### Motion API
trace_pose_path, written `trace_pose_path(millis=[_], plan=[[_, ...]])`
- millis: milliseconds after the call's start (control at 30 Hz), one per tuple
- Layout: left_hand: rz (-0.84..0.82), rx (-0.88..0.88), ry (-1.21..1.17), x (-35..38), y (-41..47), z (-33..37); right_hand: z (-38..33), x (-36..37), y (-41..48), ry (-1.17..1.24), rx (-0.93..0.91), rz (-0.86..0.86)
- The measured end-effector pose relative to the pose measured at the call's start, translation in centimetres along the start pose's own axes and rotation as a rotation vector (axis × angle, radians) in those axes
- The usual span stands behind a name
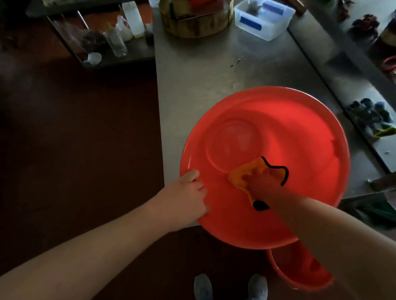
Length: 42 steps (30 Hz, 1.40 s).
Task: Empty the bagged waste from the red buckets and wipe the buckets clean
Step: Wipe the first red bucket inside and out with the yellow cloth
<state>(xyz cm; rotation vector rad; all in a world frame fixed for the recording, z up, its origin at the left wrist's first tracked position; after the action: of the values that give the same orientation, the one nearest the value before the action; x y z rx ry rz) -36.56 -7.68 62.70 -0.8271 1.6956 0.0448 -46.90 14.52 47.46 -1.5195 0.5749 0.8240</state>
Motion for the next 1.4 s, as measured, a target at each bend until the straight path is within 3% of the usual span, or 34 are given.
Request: trace_pose_path(millis=[300,533,667,867,1067,1167,1267,1333,1400], plan=[[-0.005,-0.062,-0.17,-1.0,0.0,-1.5,-1.5,-3.8,-4.4,-0.165,-0.059,-0.101],[-0.037,-0.104,-0.31,-3.6,1.2,-4.7,-1.9,-9.4,-7.2,-0.066,-0.075,-0.019],[-0.053,-0.102,-0.551,-4.2,1.5,-5.4,-2.9,-11.8,-8.4,0.003,-0.006,-0.109],[-0.063,-0.115,-0.693,-2.5,0.2,-4.3,-3.5,-12.6,-8.2,0.06,0.034,-0.165],[0.048,-0.109,-0.702,-0.8,-0.6,-2.9,-3.6,-11.4,-7.5,0.315,0.073,-0.123],[0.067,-0.118,-0.688,0.0,-1.1,-3.4,-4.7,-12.4,-7.6,0.221,0.138,-0.189],[0.13,-0.185,-0.743,0.3,-1.6,-4.7,-6.3,-13.3,-8.7,0.046,0.052,-0.267],[0.171,-0.242,-0.708,0.3,-1.8,-5.9,-6.5,-13.1,-9.0,0.073,0.033,-0.292],[0.19,-0.297,-0.632,0.2,-1.8,-7.0,-5.9,-12.9,-8.4,0.164,0.034,-0.206]])
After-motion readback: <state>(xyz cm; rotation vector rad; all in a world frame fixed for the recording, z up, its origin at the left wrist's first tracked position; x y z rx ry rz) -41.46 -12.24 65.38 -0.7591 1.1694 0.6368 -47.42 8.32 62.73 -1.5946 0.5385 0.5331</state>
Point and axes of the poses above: each hand's wrist, its own y-axis towards the middle knuckle, its own x-axis out of the palm, z = x × y, the point moved 2 cm from there along y, towards the middle knuckle, and after that the axes turned 1 degree about z, right-handed, at the moved point
